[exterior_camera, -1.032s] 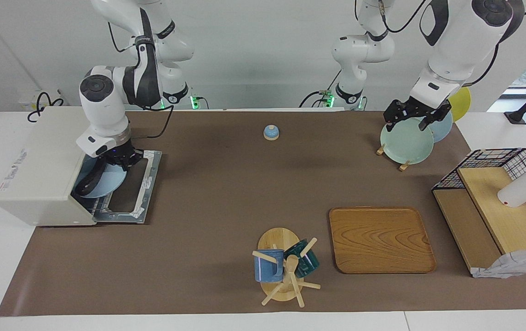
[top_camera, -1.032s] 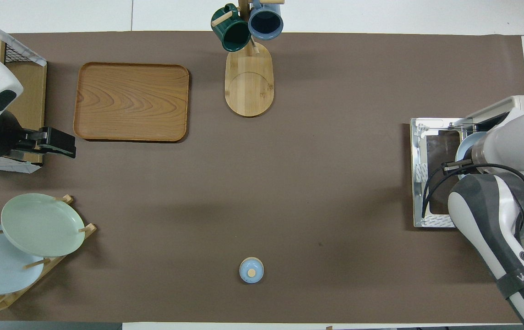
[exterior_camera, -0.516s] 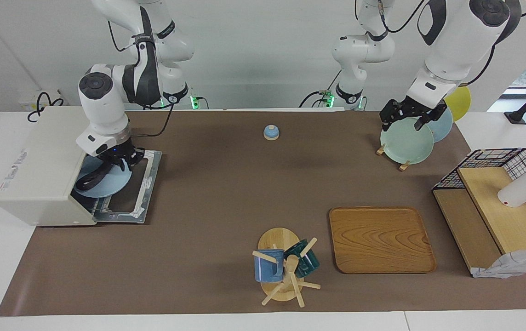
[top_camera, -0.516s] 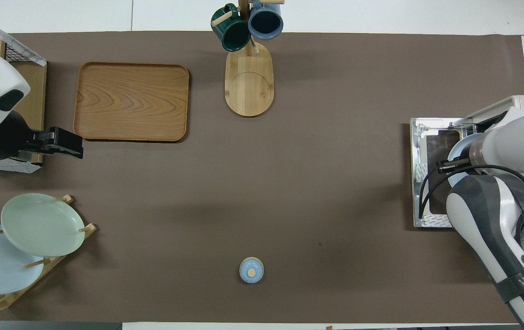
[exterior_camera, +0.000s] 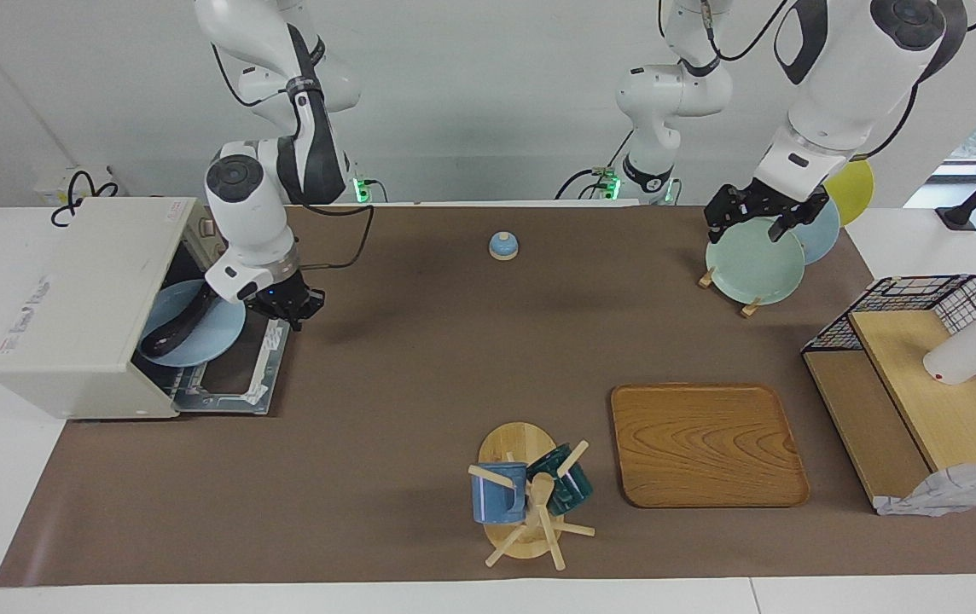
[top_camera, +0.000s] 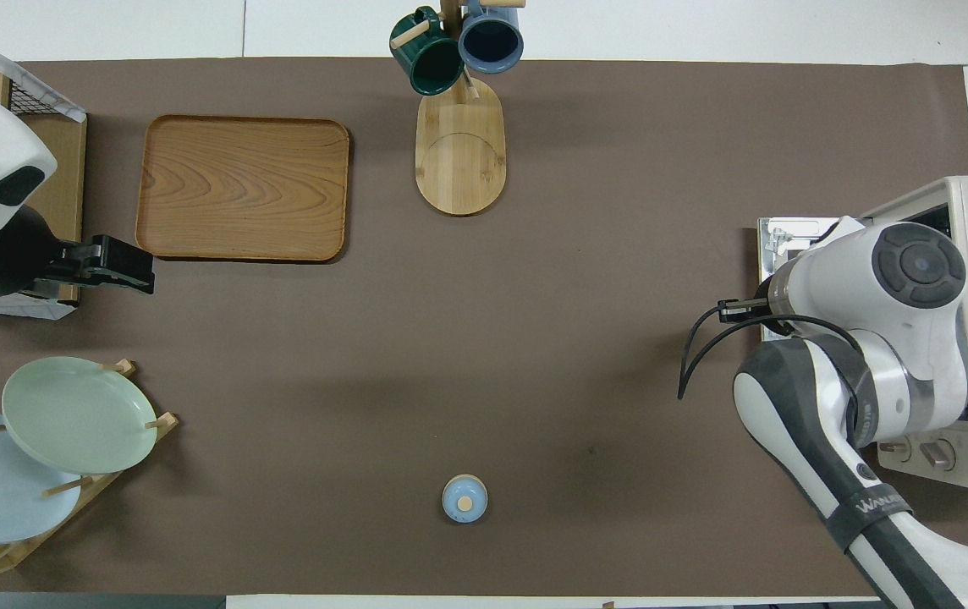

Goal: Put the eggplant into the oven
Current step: 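Release the eggplant inside the oven and withdraw the right gripper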

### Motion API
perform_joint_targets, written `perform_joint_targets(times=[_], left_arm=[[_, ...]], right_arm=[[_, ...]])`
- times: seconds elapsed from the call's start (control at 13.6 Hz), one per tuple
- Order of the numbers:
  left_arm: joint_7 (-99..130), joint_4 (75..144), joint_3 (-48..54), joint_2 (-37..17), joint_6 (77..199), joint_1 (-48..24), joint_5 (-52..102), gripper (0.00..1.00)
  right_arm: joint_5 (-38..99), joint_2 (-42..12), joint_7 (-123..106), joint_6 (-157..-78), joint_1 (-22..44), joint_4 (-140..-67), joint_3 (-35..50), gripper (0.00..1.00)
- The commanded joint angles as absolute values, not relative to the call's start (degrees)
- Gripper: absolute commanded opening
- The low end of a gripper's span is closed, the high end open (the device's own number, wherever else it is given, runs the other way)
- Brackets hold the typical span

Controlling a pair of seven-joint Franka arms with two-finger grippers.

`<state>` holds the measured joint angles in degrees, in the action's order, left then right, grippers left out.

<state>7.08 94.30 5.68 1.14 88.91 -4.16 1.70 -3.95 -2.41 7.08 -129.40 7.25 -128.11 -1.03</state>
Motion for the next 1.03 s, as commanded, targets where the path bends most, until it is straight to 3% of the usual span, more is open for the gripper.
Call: perform_joint_targets(times=[0.0, 0.29, 0.96], left_arm=[[8.1, 95.1, 5.4, 2.0, 88.4, -4.5, 2.4, 1.00], [7.9, 95.0, 5.4, 2.2, 88.5, -3.7, 2.4, 1.00], [7.9, 95.0, 5.4, 2.2, 88.8, -3.7, 2.4, 1.00]], right_arm=[[-2.9, -5.0, 7.1, -133.0, 6.7, -129.8, -1.0, 0.00], [-3.0, -8.5, 6.6, -135.2, 6.0, -129.8, -1.1, 0.00], [-17.1, -8.4, 5.8, -130.9, 6.0, -128.0, -1.1, 0.00]])
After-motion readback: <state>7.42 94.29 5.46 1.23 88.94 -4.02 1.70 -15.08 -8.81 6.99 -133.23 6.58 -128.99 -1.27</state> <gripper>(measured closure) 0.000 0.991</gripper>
